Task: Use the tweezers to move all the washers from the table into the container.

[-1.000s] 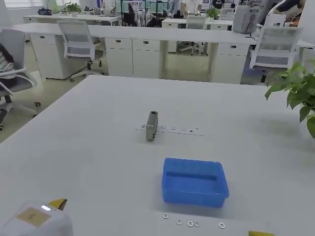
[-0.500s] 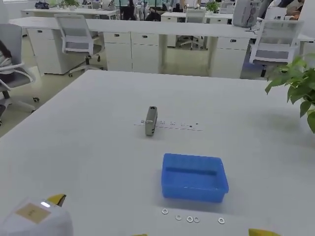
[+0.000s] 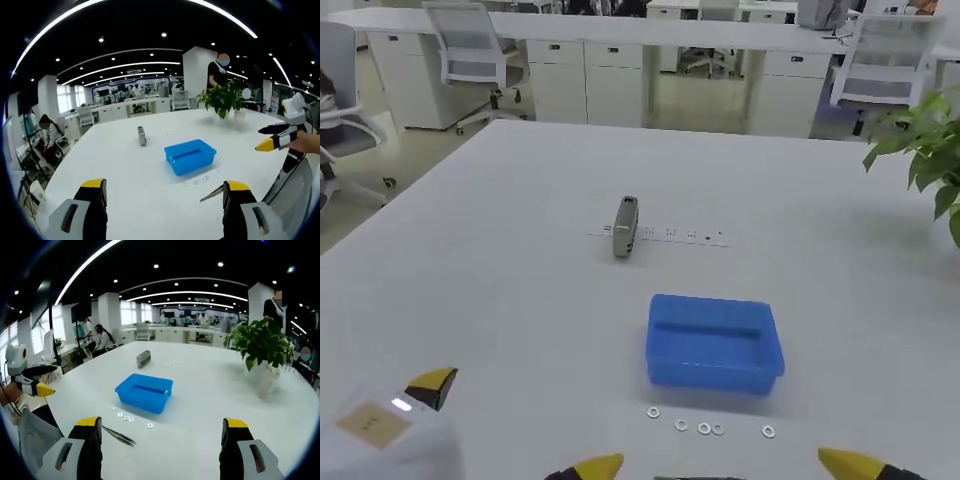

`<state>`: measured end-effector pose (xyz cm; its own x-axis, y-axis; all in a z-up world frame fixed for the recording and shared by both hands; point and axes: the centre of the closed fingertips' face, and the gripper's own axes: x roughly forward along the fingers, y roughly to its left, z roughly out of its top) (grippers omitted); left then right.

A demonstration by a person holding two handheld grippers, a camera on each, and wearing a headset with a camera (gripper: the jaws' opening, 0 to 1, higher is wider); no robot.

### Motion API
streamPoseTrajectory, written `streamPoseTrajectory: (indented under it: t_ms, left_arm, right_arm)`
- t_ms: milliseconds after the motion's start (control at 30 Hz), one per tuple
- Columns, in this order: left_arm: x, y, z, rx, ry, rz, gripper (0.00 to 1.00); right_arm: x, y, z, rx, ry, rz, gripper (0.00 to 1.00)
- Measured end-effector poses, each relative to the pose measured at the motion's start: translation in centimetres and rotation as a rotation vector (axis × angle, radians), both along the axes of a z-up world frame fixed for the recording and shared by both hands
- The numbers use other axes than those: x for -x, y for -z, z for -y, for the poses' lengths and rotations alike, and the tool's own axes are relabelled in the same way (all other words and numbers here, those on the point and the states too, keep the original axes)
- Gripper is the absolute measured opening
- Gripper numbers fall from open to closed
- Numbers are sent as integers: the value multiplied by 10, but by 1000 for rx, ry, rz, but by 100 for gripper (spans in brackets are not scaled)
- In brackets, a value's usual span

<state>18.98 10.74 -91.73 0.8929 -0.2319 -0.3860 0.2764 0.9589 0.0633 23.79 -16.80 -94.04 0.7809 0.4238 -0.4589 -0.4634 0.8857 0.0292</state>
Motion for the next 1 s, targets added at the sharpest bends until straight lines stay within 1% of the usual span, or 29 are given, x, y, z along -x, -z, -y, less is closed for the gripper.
streamPoseTrajectory:
  t_ms: [100,133,167,233,267,333,367,400,433,500,533,567,600,633,700,733,767,800,833,867,900,933,1000]
  left_arm:
    - [-3,-1,6,8,19,9,99]
    - [-5,-1,10,15,35,13,99]
    - [-5,1,13,14,49,7,96]
    - [-6,7,21,-16,103,-22,88]
    - [-6,10,23,-33,120,-37,86]
    - [-11,11,32,-40,164,-35,87]
    - [-11,13,39,-35,209,-53,85]
    - [-12,16,42,-42,233,-70,84]
    - [-14,18,45,-61,265,-85,82]
    - [-18,22,48,-97,304,-101,77]
    - [-21,23,50,-115,328,-101,76]
    - [-23,25,52,-119,347,-108,76]
    - [-24,28,55,-128,379,-127,74]
    - [-25,30,57,-134,399,-141,71]
    - [-29,32,61,-152,442,-153,63]
    - [-30,37,65,-162,487,-173,61]
    - [-30,41,67,-171,504,-195,58]
    - [-30,46,67,-190,522,-217,57]
    - [-31,49,69,-210,545,-225,53]
    - [-31,52,72,-221,567,-230,50]
    - [-30,56,75,-235,600,-245,47]
    - [-30,60,77,-243,616,-255,44]
    - [-30,68,82,-259,654,-277,43]
  right_arm:
    - [-2,0,0,1,-4,1,99]
    - [-2,0,0,2,-5,0,99]
    - [-3,0,0,2,-6,0,99]
    - [-3,2,0,4,-9,-6,99]
    - [-3,4,0,7,-14,-12,99]
    - [-3,6,0,11,-19,-20,99]
    - [-2,8,0,14,-22,-26,99]
    - [-2,9,-1,16,-26,-30,99]
    - [-2,11,-2,18,-31,-39,99]
    - [-2,14,-4,21,-40,-48,99]
    - [-2,14,-4,24,-43,-50,99]
    - [-2,13,-5,27,-44,-48,99]
    - [-3,12,-5,29,-43,-41,99]
    - [-5,11,-5,28,-43,-37,99]
    - [-7,12,-7,30,-49,-41,99]
    - [-8,12,-7,32,-52,-44,99]
    - [-8,11,-9,32,-59,-45,99]
    - [-8,11,-10,31,-63,-42,99]
    - [-8,10,-10,32,-65,-39,99]
    - [-9,10,-10,37,-66,-36,99]
    - [-9,9,-10,43,-68,-34,99]
    - [-9,8,-10,44,-69,-32,99]
    - [-9,6,-10,41,-68,-28,99]
